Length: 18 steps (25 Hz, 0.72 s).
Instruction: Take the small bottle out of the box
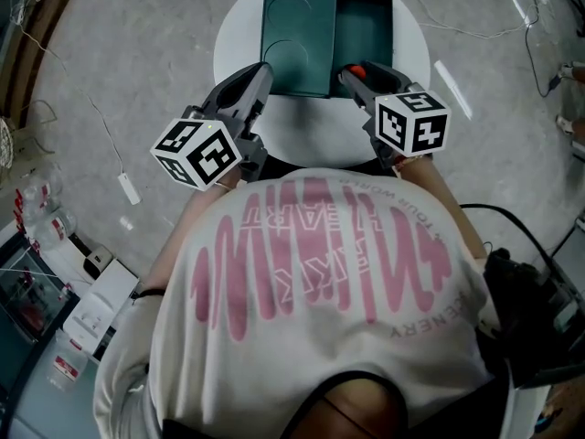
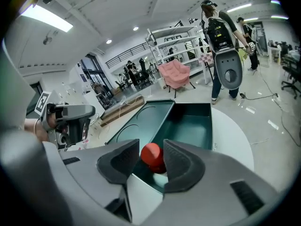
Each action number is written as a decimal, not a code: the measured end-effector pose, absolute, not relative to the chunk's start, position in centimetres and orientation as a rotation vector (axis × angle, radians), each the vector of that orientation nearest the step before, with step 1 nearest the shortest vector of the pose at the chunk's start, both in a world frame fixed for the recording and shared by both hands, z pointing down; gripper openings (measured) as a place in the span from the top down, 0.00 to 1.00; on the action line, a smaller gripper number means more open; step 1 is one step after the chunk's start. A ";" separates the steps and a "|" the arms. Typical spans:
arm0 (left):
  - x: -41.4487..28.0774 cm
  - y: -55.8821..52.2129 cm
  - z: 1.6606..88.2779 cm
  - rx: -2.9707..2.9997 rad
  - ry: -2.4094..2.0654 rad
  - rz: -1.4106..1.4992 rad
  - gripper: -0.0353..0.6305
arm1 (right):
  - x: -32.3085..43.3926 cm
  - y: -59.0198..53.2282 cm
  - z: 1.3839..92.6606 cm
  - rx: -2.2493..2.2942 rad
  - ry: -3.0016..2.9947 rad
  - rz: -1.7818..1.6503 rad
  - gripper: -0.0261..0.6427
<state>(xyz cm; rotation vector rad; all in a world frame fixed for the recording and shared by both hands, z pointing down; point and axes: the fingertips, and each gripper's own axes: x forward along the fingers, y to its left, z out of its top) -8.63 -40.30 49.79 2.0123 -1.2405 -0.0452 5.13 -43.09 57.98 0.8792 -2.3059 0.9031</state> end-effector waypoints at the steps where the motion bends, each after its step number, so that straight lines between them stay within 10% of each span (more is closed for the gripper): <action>1: -8.8 -40.1 49.8 2.012 -1.244 -0.046 0.94 | 5.2 -43.1 58.0 0.887 -2.303 0.899 0.73; 18: -10.8 -38.1 48.0 2.019 -1.281 -0.102 0.94 | 4.2 -41.6 57.7 0.904 -2.246 0.859 0.77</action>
